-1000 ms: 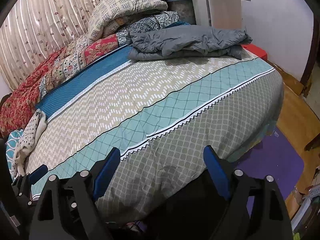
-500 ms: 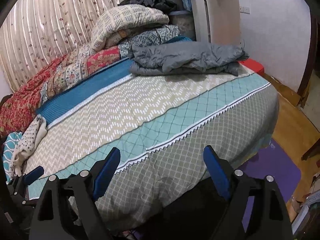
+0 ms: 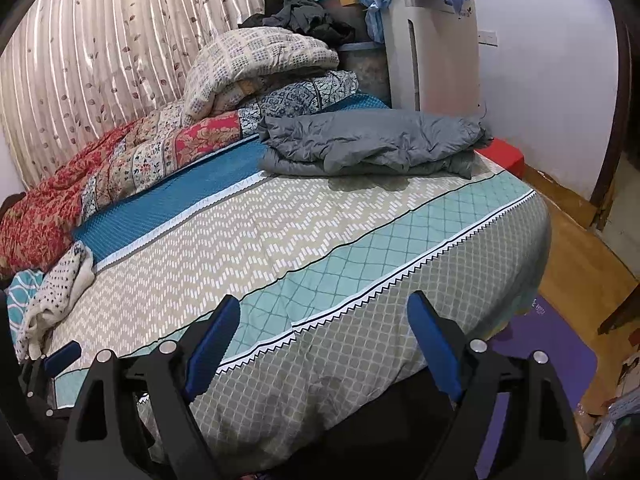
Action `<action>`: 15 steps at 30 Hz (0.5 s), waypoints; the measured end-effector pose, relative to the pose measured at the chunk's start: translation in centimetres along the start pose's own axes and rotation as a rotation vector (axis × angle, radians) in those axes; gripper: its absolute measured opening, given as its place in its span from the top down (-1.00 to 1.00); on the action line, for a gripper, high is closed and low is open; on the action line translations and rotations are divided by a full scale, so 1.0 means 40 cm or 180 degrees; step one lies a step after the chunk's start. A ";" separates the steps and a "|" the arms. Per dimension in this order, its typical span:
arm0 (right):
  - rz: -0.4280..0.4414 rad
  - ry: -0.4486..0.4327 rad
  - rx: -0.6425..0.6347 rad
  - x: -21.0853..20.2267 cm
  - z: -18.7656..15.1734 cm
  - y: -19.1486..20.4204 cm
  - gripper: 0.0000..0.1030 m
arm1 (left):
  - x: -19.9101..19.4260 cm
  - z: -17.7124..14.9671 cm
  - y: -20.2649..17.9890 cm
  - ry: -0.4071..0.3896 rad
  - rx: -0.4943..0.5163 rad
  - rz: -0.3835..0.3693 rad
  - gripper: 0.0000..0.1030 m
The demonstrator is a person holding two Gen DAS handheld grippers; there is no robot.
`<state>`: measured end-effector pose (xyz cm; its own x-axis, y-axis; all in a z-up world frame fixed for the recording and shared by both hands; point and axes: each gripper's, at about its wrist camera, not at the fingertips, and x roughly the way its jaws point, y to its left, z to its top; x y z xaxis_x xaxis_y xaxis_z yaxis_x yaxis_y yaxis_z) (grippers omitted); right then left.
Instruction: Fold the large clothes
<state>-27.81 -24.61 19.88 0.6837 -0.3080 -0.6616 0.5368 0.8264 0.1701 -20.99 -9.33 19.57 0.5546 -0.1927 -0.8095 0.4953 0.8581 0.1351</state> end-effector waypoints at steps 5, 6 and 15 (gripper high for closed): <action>-0.0035 0.0005 -0.0124 -0.009 0.009 0.026 0.23 | -0.003 -0.002 0.014 0.0002 -0.0049 0.0016 -0.86; -0.0030 0.0025 -0.0145 -0.009 0.008 0.033 0.23 | 0.000 -0.004 0.018 0.0018 -0.0068 0.0014 -0.86; -0.0133 0.0105 -0.0169 0.004 -0.006 0.038 0.23 | 0.029 -0.022 0.032 0.0183 -0.0120 -0.0008 -0.86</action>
<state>-27.01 -23.27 19.87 0.6440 -0.3278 -0.6912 0.5370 0.8373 0.1033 -20.31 -8.02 18.30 0.5135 -0.1683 -0.8414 0.4705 0.8752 0.1121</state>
